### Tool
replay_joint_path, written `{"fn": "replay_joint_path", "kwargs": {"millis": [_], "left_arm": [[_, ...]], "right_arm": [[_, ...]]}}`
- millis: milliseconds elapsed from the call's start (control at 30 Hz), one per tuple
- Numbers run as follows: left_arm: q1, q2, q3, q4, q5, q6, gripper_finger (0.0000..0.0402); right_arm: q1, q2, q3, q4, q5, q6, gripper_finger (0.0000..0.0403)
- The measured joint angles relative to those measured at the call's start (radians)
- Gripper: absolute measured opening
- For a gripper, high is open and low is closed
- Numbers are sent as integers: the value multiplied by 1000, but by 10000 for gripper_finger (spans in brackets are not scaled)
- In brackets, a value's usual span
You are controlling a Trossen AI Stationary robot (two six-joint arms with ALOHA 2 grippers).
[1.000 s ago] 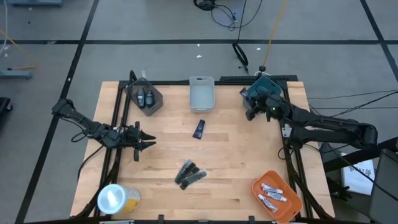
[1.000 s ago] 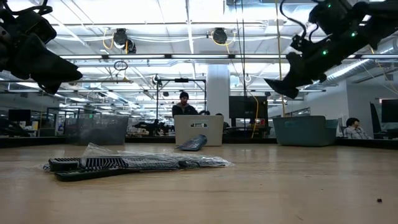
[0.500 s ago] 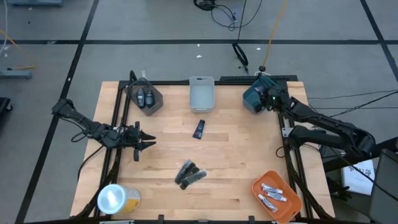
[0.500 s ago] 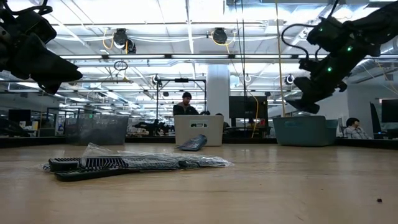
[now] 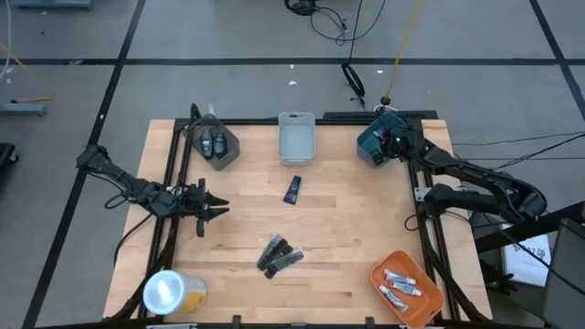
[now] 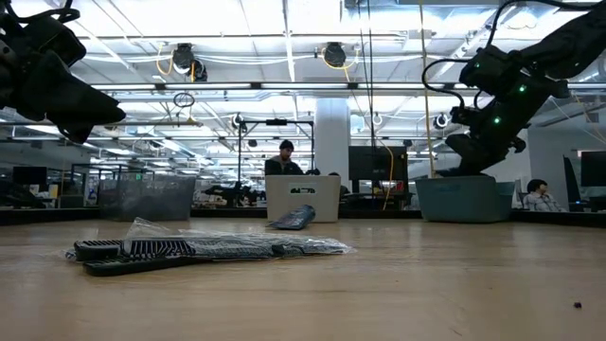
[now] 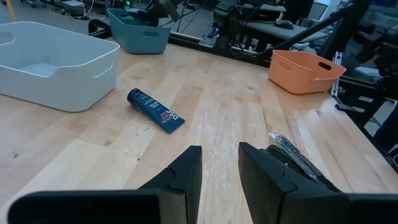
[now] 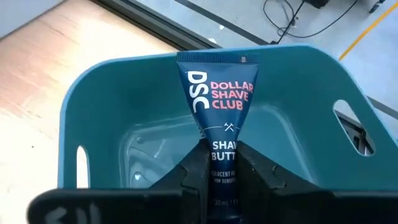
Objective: Pick & Place Travel size toiletries
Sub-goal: Put the right blue shaving cream into the blue bin
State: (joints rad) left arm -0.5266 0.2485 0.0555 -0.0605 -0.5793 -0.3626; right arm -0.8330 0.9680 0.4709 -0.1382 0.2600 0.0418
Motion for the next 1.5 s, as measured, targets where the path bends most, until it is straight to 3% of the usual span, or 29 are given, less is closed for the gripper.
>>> {"fn": "replay_joint_path", "kwargs": {"millis": [600, 700, 900, 1067, 1267, 1367, 1500], "left_arm": [[0, 0, 0, 0, 0, -14, 102], [0, 0, 0, 0, -21, -44, 102], [8, 0, 0, 1, -108, -117, 102], [41, 21, -2, 62, -112, -120, 102], [123, 168, -2, 199, -88, -107, 101], [186, 286, 22, 237, -22, -140, 101], [280, 489, 138, 217, 93, -166, 101]], "right_arm": [[11, -36, 0, 13, -13, 8, 151], [25, -85, 0, 45, -109, -12, 155], [85, -208, 0, 131, -422, -75, 151], [197, -286, 0, 193, -602, -60, 151], [435, -304, 0, 243, -574, -84, 140], [548, -300, 0, 312, -564, -98, 135], [664, -295, 0, 338, -467, -140, 132]]}}
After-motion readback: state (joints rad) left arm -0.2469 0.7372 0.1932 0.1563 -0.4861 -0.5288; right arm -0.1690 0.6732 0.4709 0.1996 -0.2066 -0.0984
